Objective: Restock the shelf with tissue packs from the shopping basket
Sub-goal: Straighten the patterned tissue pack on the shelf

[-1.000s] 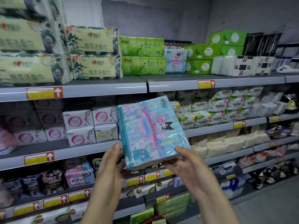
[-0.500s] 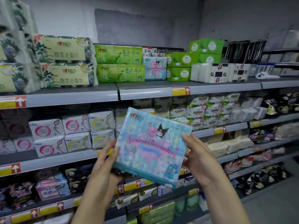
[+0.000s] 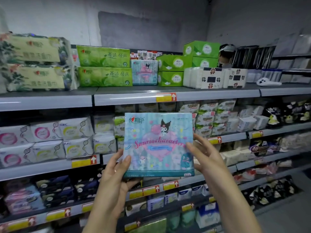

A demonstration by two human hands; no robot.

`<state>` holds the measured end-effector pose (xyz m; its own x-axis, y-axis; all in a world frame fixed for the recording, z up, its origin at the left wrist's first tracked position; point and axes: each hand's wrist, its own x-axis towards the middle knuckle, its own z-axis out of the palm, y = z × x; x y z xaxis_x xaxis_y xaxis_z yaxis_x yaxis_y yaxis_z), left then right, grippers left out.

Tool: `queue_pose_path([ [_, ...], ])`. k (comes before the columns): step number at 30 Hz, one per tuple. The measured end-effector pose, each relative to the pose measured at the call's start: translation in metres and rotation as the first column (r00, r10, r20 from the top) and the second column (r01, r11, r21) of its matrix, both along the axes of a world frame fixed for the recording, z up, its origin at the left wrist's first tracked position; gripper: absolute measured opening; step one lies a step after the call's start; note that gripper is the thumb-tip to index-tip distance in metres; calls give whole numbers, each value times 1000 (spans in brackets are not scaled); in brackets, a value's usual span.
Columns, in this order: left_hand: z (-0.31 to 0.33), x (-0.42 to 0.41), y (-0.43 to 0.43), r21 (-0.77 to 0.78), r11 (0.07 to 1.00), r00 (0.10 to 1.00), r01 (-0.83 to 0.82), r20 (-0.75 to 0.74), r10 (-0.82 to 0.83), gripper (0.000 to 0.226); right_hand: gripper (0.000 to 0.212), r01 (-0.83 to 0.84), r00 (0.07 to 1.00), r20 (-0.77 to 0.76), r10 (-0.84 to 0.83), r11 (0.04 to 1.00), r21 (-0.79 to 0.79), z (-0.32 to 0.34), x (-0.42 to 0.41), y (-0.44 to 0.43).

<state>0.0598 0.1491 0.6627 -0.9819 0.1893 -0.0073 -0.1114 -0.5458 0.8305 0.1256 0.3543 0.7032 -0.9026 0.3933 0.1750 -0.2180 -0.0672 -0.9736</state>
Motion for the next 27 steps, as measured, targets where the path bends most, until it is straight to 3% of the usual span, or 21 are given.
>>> queue_pose_path([
  [4, 4, -1, 22, 57, 998, 999, -35, -4, 36, 58, 44, -34, 999, 19, 34, 999, -3, -11, 2, 19],
  [10, 18, -26, 46, 4, 999, 996, -44, -74, 44, 17, 45, -32, 999, 12, 32, 999, -30, -6, -30, 43],
  [14, 29, -58, 56, -17, 999, 993, -32, -113, 30, 29, 40, -42, 998, -53, 38, 997, -67, 3, -65, 55],
  [18, 43, -96, 66, -62, 995, 973, -84, -221, 69, 50, 18, -37, 993, -118, 28, 997, -67, 16, -106, 66],
  [24, 78, -153, 73, -141, 956, 906, -256, -380, 187, 27, 21, -66, 974, -216, 67, 998, 9, 58, -177, 77],
  [27, 99, -179, 73, -144, 934, 860, -327, -455, 231, 26, 19, -84, 963, -255, 87, 996, 23, 76, -209, 79],
])
